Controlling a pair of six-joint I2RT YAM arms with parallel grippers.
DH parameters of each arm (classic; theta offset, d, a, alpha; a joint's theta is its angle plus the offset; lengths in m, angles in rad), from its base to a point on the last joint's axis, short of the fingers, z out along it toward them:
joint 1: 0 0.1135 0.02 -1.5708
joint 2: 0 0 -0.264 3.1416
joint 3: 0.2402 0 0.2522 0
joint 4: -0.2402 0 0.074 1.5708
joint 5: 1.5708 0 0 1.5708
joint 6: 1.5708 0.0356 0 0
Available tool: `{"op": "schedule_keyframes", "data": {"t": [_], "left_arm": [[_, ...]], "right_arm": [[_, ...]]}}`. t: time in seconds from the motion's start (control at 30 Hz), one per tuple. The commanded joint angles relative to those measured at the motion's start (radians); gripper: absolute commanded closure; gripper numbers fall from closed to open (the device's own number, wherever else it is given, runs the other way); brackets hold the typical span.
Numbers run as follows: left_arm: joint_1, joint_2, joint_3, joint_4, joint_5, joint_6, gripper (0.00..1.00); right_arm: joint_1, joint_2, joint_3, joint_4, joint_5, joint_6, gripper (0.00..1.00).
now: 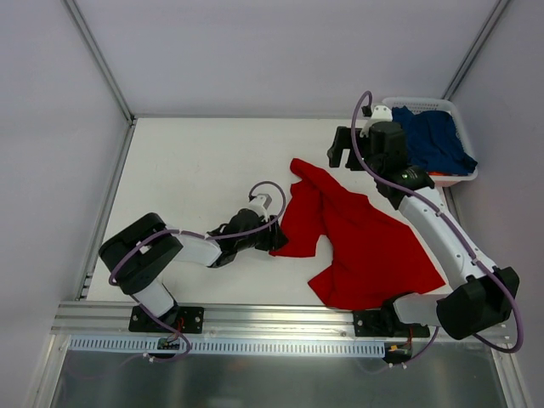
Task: Fold and stack the t-shirts
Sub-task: Flatten out the tshirt
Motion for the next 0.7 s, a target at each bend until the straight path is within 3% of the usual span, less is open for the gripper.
{"op": "schedule_keyframes", "data": {"t": [0.0, 0.07, 0.1, 0.2, 0.4, 0.5, 0.67], "left_arm": [[-0.031, 0.046, 0.003, -0.093, -0.012, -0.037, 0.6], [-0.037, 0.047, 0.007, -0.11, -0.023, -0.043, 0.72], [-0.039, 0.047, 0.011, -0.123, -0.031, -0.049, 0.86], [-0.039, 0.03, 0.027, -0.198, -0.083, -0.054, 1.0], [-0.033, -0.025, 0.122, -0.428, -0.248, -0.032, 1.0], [0.027, -0.056, 0.185, -0.501, -0.243, -0.018, 1.0], [0.216, -0.108, 0.241, -0.554, -0.224, -0.005, 1.0]], "right_arm": [[-0.02, -0.051, 0.009, 0.04, -0.024, 0.015, 0.02], [-0.027, -0.057, 0.007, 0.04, -0.032, 0.015, 0.02], [-0.032, -0.059, 0.006, 0.04, -0.038, 0.036, 0.02], [-0.04, -0.065, -0.001, 0.044, -0.045, 0.045, 0.02], [-0.043, -0.073, -0.027, 0.06, -0.058, 0.055, 0.02], [-0.041, -0.083, -0.048, 0.07, -0.061, 0.061, 0.02], [-0.041, -0.1, -0.083, 0.081, -0.065, 0.064, 0.02]]}}
